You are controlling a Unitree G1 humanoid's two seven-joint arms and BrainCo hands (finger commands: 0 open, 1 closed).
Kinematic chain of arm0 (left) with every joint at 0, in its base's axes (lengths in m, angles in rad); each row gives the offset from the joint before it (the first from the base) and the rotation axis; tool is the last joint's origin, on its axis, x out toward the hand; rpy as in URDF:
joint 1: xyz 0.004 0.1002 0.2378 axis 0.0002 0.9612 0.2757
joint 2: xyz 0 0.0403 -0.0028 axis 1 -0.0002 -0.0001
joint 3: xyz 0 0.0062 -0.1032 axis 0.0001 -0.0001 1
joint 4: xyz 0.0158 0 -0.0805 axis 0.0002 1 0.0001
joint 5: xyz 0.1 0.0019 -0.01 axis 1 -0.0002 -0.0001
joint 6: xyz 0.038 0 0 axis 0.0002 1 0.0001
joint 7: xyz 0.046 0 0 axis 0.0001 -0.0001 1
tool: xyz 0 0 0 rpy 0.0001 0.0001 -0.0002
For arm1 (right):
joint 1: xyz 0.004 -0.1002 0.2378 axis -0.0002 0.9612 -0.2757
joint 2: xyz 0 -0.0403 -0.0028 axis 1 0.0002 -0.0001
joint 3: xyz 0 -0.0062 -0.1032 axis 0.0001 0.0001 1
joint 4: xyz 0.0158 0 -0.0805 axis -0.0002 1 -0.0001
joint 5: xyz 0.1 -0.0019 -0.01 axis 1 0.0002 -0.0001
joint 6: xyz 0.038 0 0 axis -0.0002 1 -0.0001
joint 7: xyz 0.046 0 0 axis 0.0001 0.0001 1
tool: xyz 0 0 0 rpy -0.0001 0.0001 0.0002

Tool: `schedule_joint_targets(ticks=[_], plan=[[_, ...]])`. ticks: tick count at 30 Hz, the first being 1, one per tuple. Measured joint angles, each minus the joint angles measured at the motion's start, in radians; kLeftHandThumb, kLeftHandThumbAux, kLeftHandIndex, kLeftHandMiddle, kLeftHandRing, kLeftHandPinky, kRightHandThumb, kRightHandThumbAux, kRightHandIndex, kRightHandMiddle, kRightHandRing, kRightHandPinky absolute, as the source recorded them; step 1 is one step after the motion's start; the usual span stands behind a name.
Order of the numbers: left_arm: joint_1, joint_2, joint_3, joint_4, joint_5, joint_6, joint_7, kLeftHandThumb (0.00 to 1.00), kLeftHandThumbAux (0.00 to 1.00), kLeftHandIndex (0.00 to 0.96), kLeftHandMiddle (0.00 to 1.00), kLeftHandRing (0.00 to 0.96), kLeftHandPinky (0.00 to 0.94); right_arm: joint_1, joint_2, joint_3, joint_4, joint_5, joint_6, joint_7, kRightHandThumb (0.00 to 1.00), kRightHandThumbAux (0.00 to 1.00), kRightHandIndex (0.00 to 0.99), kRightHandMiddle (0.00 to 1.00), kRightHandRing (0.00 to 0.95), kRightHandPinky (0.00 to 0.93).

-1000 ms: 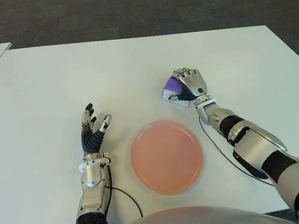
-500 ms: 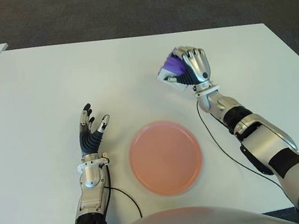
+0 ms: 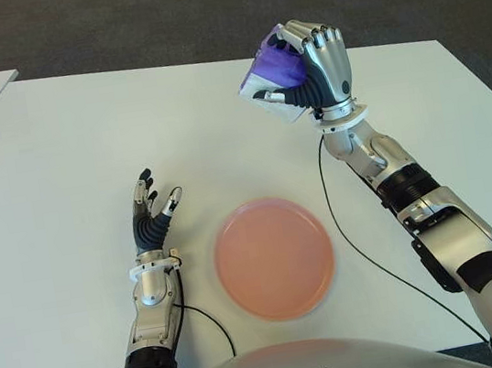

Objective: Put the tissue paper into the plate.

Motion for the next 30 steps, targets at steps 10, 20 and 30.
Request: schedule_joint_targets(ticks=[10,20,30], plan=[[-0.006,-0.003,0.0,0.004,0.001,0.002,0.005,0.0,0.496,0.0,0.0,0.0,0.0,0.06,0.004,-0.027,-0.133,-0.047,0.039,0.119,0.857,0.677,0.401,0.535,0.837,0.796],[-0.018,-0.003,0.0,0.017,0.001,0.0,0.005,0.0,0.493,0.0,0.0,0.0,0.0,0.236,-0.028,-0.014,-0.351,-0.076,-0.026,0.256,0.856,0.678,0.398,0.531,0.83,0.821],[-0.019,0.001,-0.001,0.029,0.002,-0.002,0.005,0.0,0.492,0.0,0.0,0.0,0.0,0.312,-0.097,-0.028,-0.417,0.011,-0.181,0.432,0.854,0.679,0.396,0.524,0.807,0.821]])
